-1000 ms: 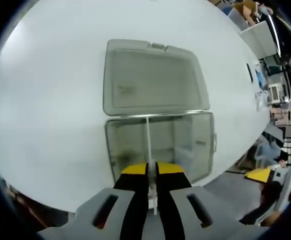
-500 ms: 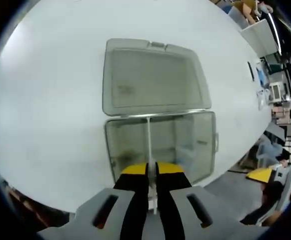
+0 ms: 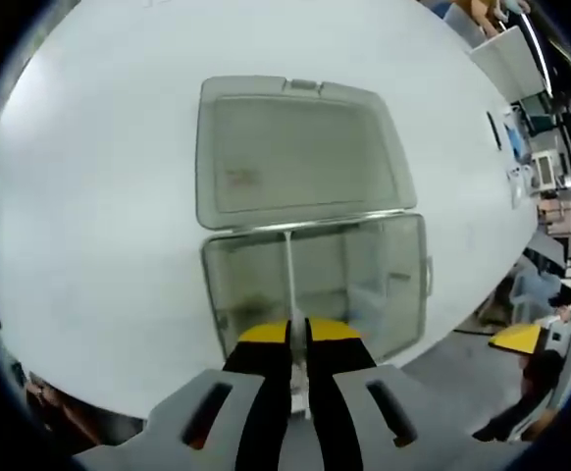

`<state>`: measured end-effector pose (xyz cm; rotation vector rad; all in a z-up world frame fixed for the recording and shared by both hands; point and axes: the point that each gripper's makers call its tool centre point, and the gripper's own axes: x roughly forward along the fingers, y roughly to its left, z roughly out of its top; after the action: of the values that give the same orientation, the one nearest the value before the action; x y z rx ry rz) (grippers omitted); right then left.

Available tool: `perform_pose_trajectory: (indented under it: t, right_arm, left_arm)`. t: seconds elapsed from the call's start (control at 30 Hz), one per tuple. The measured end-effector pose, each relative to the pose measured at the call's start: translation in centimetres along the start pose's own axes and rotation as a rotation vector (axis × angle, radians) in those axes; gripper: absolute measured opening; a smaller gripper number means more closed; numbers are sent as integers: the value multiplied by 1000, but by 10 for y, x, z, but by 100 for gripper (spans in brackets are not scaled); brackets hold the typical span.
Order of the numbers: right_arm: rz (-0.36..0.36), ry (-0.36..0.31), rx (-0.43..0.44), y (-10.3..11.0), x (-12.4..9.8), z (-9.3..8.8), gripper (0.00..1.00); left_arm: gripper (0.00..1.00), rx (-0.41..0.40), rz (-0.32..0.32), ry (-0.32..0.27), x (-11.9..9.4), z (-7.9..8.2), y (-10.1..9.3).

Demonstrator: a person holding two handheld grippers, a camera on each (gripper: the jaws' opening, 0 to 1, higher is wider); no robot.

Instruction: Insert the divider into the dual guide fixture by aligning both edges with the guide slots and pushing it downward to the bottom, including one-sided entry, uneven engagement, binding, and posture correction.

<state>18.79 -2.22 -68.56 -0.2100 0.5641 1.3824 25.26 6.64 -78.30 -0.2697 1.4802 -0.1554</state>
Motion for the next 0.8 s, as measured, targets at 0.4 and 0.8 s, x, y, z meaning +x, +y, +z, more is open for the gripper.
perform_pose_trajectory:
  t: [0.4,0.8]
  right_arm:
    - [-4,1,2,0,-1,0,56]
    - [-1,2,5,1,1,-1,56]
  left_arm:
    - [1,27,11,13,-2,0,-2]
    - [1,24,10,12,-1,0,-2]
